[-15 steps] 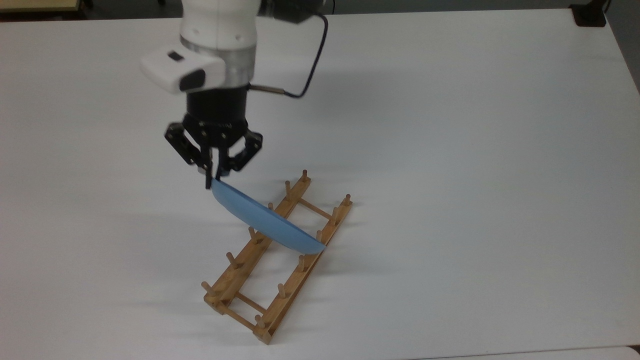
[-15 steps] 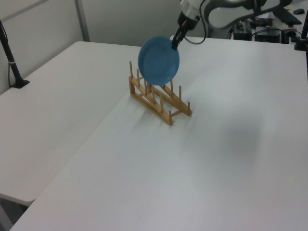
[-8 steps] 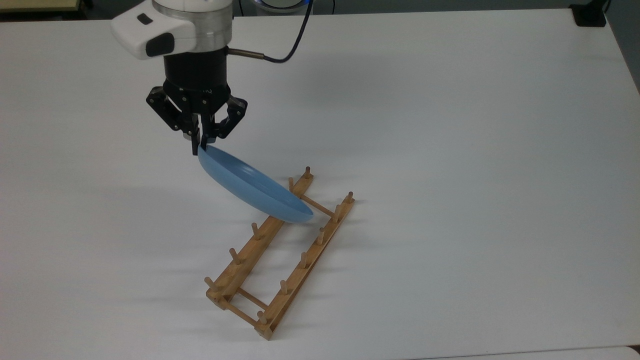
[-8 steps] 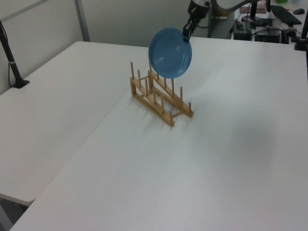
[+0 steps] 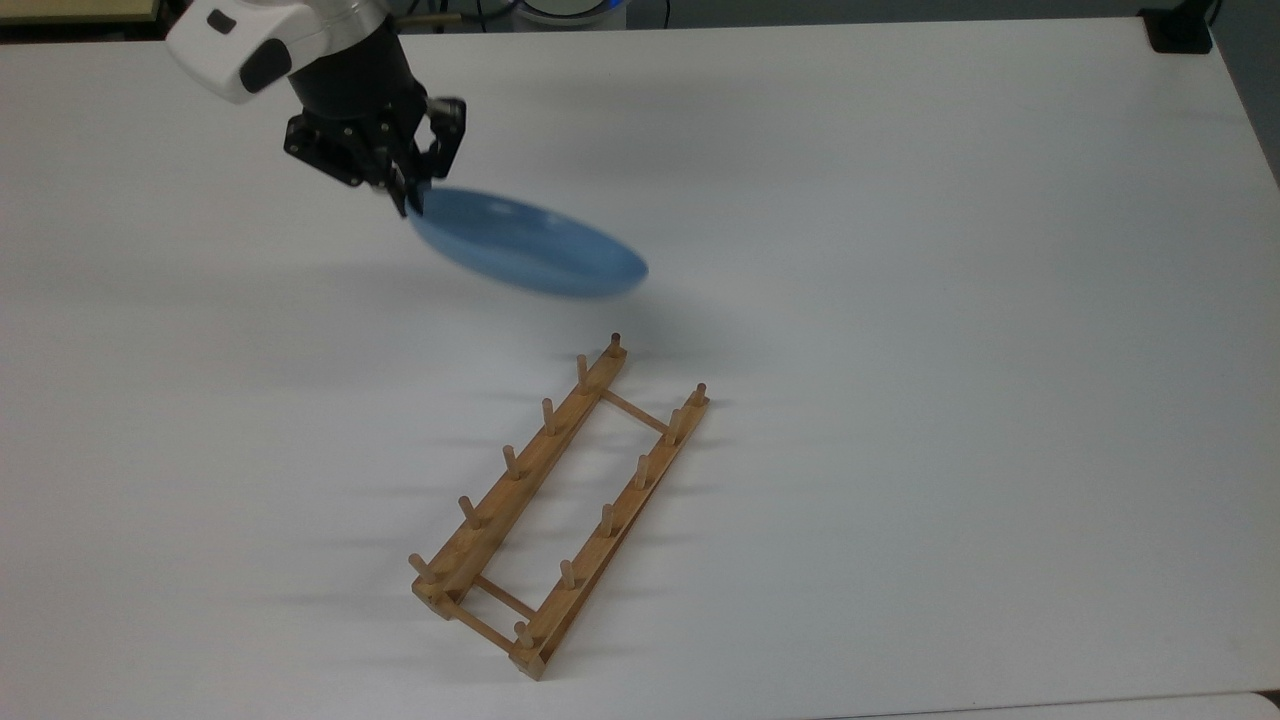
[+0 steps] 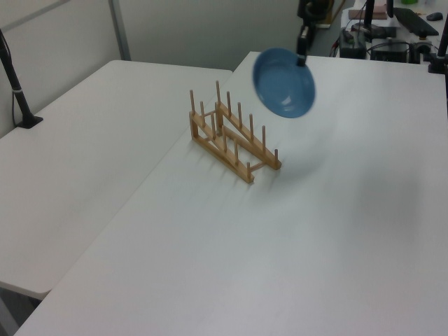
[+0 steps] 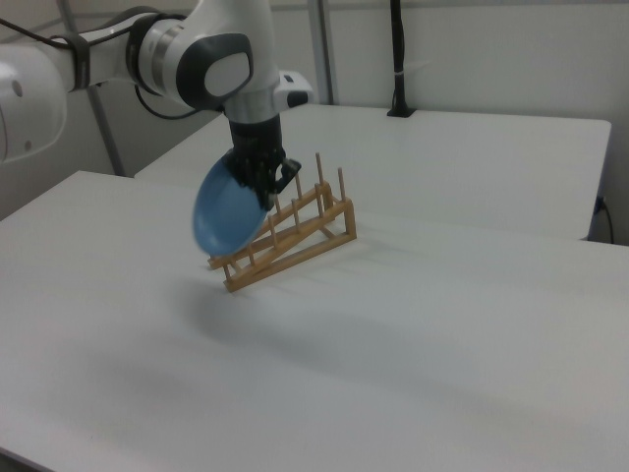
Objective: Pick plate from plate rack
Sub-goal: 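Carry the plate away from the rack and lower it onto the table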
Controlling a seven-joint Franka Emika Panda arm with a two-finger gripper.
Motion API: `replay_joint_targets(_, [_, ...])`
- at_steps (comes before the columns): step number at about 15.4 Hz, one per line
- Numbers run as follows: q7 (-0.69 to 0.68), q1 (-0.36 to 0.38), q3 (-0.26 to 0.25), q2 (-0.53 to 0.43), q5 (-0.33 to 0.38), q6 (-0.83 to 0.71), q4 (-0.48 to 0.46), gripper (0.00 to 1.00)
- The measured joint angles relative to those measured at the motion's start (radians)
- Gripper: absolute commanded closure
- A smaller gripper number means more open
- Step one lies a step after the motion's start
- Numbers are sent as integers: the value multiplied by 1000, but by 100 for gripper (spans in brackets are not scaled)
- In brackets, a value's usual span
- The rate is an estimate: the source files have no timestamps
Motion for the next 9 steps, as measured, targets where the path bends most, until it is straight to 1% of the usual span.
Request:
replay_joint_targets(2, [-108,-9,0,-1,5,-91,-17,100])
replay_joint_targets(6, [-280,-9,1,9,5,-165,-104,100])
replay_joint_targets(9, [-345,-7,1,43,1,-193,-140,100])
